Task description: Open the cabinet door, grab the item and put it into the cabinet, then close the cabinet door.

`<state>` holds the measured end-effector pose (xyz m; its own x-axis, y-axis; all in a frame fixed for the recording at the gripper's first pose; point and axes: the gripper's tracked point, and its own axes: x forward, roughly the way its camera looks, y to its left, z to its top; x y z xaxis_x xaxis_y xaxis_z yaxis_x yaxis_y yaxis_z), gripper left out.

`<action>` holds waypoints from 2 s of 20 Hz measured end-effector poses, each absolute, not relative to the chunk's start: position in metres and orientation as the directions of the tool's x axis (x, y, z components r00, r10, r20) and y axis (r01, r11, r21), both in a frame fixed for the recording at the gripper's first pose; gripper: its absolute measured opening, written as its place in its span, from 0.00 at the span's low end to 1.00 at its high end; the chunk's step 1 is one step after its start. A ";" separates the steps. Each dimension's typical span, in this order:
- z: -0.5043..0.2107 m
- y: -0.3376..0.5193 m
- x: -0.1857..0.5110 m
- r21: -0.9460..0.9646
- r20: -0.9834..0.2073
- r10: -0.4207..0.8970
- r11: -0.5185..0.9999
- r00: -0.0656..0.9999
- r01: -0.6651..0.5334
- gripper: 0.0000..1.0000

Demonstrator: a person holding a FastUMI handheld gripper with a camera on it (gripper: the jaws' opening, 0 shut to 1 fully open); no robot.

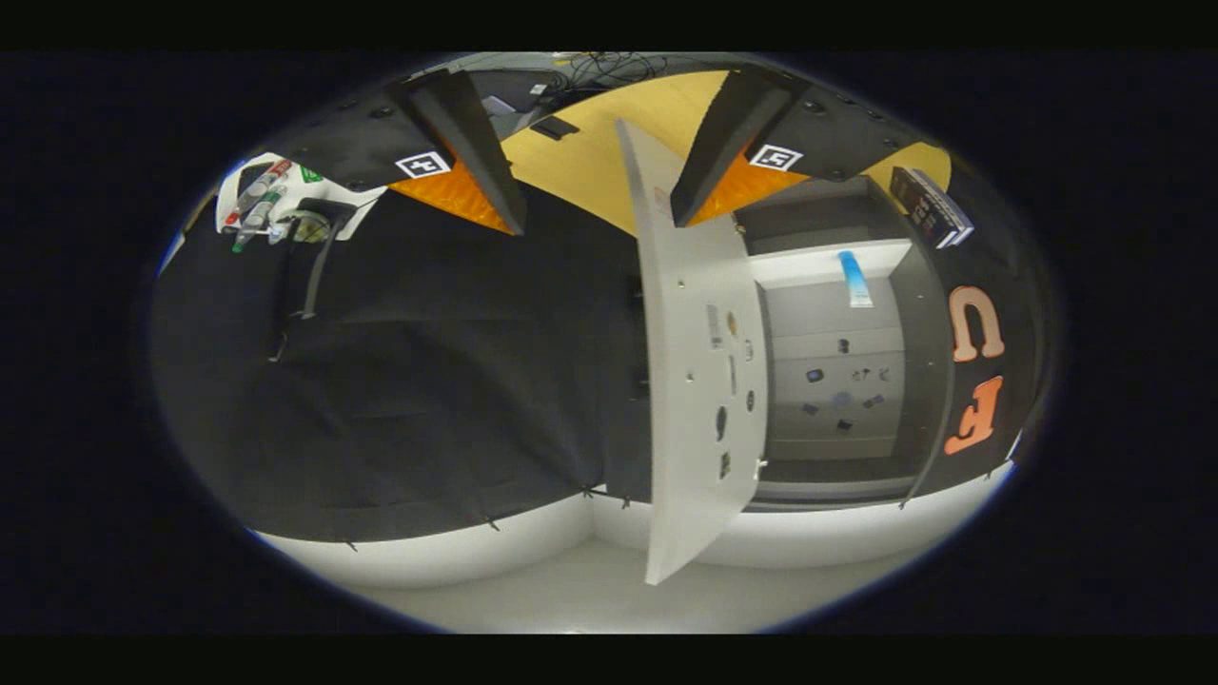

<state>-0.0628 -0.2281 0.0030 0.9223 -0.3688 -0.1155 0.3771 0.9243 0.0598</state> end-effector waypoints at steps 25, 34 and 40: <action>-0.041 -0.206 0.003 0.080 -0.109 -0.314 0.943 0.943 0.324 0.92; -0.045 -0.099 -0.005 0.134 -0.091 -0.195 0.969 0.977 0.206 0.93; -0.049 0.010 0.024 0.189 -0.088 -0.019 0.981 0.996 0.035 0.94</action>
<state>0.0238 0.0101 -0.0495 0.9960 -0.0186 -0.0878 0.0351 0.9813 0.1895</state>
